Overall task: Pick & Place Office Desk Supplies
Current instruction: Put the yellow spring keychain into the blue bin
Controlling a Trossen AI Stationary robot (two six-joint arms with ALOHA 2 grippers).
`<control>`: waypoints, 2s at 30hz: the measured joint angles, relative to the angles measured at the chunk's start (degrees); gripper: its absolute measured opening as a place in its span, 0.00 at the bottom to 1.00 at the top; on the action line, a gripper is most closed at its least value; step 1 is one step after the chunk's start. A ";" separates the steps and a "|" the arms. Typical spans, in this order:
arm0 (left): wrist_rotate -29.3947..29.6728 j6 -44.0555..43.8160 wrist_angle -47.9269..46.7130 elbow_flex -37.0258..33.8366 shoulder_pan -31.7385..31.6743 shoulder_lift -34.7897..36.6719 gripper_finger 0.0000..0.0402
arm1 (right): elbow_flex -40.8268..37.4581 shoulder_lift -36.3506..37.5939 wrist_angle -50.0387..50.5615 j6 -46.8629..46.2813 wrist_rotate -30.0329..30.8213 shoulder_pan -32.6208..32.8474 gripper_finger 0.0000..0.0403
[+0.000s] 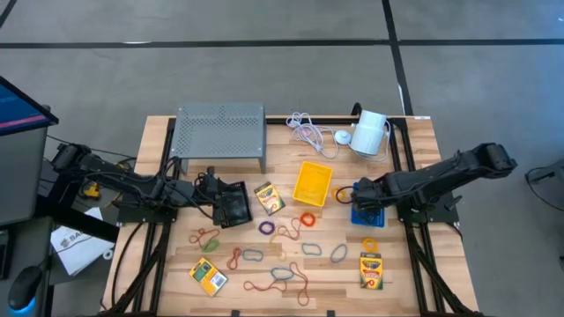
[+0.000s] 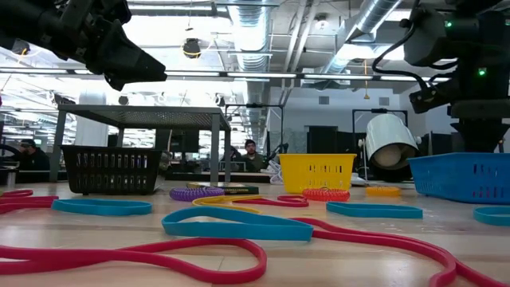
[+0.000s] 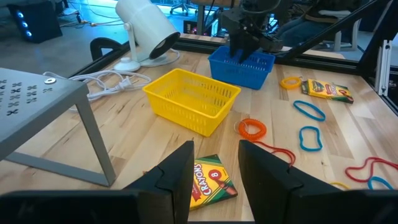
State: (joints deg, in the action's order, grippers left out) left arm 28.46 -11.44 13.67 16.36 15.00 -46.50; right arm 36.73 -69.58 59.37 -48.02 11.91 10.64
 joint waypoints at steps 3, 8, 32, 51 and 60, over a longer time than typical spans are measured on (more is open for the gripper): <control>0.00 0.00 -0.04 0.00 0.00 0.00 0.31 | 2.33 1.50 2.70 -0.89 -0.01 0.70 0.45; -0.01 0.00 -0.88 0.00 0.02 -0.02 0.31 | 7.05 4.85 4.27 -0.29 -0.02 1.92 0.45; -0.01 -0.02 -1.27 0.00 0.02 -0.02 0.31 | 16.96 -11.27 -9.31 25.31 -0.03 -3.48 0.38; -0.01 0.00 -2.18 0.00 0.00 -0.02 0.31 | 18.49 -20.90 -13.58 37.76 -3.16 -11.42 0.43; -0.01 0.00 -2.32 0.00 0.00 -0.02 0.31 | 15.33 -20.90 -16.14 39.00 -6.12 -13.77 0.42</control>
State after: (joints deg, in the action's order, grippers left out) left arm 28.45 -11.44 11.35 16.36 15.00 -46.52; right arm 52.06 -90.48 43.23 -9.02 5.79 -3.14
